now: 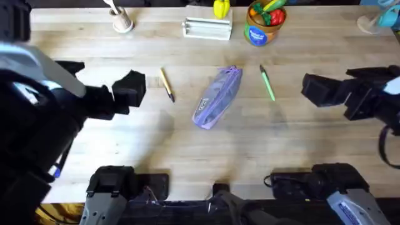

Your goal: Unzip the bag, pick up the pens from the table one at a time and place them inside, then zip the bag closed.

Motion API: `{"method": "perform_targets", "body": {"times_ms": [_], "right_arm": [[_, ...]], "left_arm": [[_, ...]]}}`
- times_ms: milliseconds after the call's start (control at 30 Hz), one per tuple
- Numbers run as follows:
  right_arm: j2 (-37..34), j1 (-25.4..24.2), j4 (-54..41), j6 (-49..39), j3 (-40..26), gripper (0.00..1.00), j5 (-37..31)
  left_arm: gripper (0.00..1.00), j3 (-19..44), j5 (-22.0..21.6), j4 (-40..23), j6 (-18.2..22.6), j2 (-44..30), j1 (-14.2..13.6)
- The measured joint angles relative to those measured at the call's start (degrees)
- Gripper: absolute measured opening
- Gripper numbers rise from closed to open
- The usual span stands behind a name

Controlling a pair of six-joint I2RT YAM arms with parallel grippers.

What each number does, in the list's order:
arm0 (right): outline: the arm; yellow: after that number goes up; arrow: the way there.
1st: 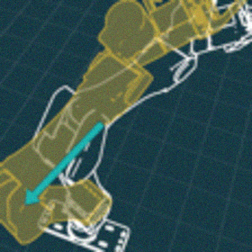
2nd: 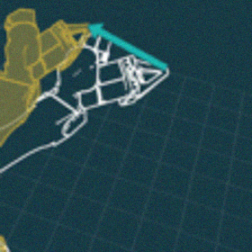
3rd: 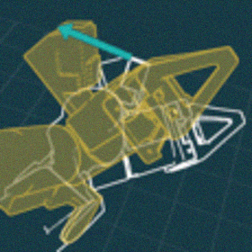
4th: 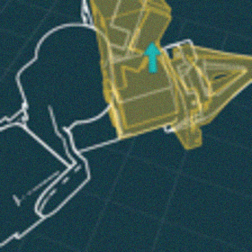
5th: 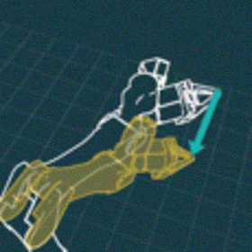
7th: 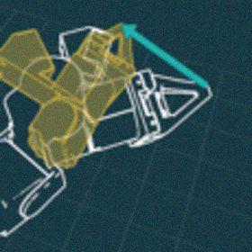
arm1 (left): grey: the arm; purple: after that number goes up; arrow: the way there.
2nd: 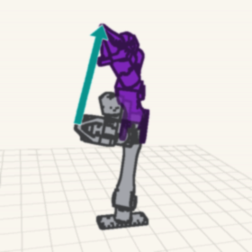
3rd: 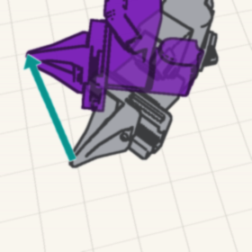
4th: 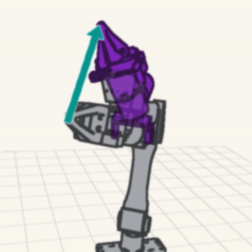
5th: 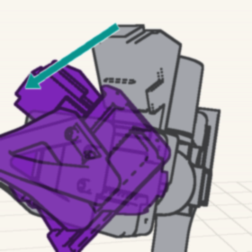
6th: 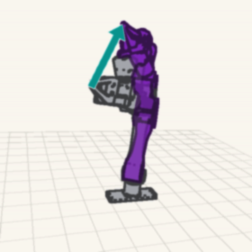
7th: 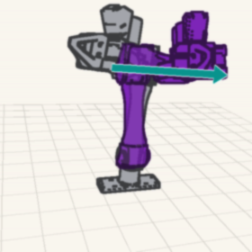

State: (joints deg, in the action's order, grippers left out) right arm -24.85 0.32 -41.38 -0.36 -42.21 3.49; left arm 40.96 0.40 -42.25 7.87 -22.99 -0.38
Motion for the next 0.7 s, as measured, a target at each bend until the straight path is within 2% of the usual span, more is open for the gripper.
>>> {"method": "perform_targets", "body": {"times_ms": [200,333,367,700], "right_arm": [[-17.20,0.04,-13.64,-0.48,-18.92,0.996,0.64],[-25.72,0.04,-18.69,-0.74,-26.87,0.996,0.67],[-30.16,0.04,-19.04,-0.99,-29.36,0.996,0.69],[-31.13,0.04,-18.67,-3.63,-29.46,0.996,0.80]], "left_arm": [[0.992,14.33,1.15,-7.21,1.25,-13.84,0.00],[0.993,21.16,3.11,-12.01,1.47,-20.96,0.00],[0.993,23.95,3.93,-14.99,1.63,-24.96,-0.02],[0.996,24.08,9.06,-19.94,1.63,-26.72,-0.24]]}}
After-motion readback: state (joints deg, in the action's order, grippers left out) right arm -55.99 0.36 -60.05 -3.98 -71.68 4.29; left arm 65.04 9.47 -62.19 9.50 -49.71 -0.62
